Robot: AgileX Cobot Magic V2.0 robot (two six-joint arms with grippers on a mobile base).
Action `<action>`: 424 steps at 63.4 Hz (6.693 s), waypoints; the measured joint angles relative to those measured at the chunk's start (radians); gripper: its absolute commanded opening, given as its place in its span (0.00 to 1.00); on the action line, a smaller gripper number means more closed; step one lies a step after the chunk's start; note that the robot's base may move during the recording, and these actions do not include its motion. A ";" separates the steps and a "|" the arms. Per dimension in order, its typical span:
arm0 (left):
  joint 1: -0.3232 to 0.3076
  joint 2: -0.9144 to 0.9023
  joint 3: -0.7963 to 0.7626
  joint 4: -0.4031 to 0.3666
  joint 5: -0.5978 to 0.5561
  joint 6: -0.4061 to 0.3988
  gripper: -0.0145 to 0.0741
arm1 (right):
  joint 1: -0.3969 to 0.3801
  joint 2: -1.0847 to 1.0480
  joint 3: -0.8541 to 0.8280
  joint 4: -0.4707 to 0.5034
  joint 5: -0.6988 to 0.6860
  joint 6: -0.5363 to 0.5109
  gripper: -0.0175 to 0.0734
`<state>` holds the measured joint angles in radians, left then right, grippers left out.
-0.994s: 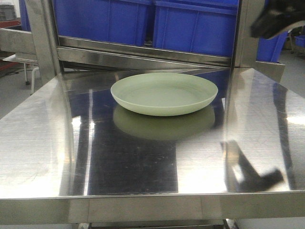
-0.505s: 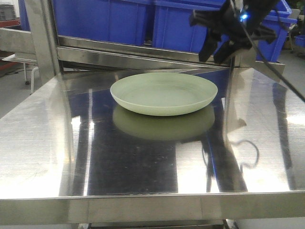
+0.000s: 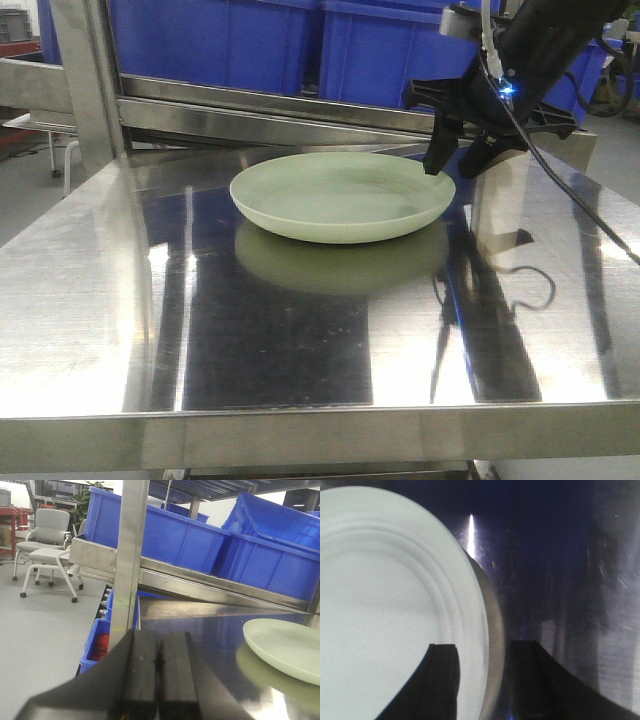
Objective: Place green plate on second shelf with right arm
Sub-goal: 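Lower the right gripper onto the pale green plate's rim and close it, then lift the gripped plate up off the table with the right gripper, then hold the plate raised in the right gripper while turning away, then carry the plate in the right gripper while driving across the floor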
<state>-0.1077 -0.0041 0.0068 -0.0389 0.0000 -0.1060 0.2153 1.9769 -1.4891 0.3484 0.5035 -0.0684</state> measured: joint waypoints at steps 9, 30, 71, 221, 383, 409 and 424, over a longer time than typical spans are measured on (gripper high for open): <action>0.000 0.000 0.000 0.000 0.000 0.000 0.31 | -0.002 0.004 0.000 0.000 -0.006 -0.002 0.58; 0.000 0.000 0.000 0.000 0.000 0.000 0.31 | -0.002 0.046 -0.001 0.004 -0.004 -0.002 0.58; 0.000 0.000 0.000 0.000 0.000 0.000 0.31 | 0.012 0.040 -0.014 0.043 0.054 0.013 0.25; 0.000 0.000 0.000 0.000 0.000 0.000 0.31 | 0.008 -1.663 1.197 -0.423 -0.670 0.140 0.25; -0.002 0.000 0.000 0.000 0.000 0.000 0.31 | 0.008 -1.663 1.197 -0.426 -0.677 0.142 0.25; -0.002 0.000 0.000 0.000 0.000 0.000 0.31 | 0.008 -1.665 1.197 -0.427 -0.677 0.146 0.25; -0.002 0.000 0.000 0.000 0.000 0.000 0.31 | 0.008 -1.665 1.197 -0.427 -0.677 0.146 0.25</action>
<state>-0.1101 -0.0041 0.0068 -0.0389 0.0000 -0.1060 0.2238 0.3120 -0.2916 -0.0789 -0.1731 0.0776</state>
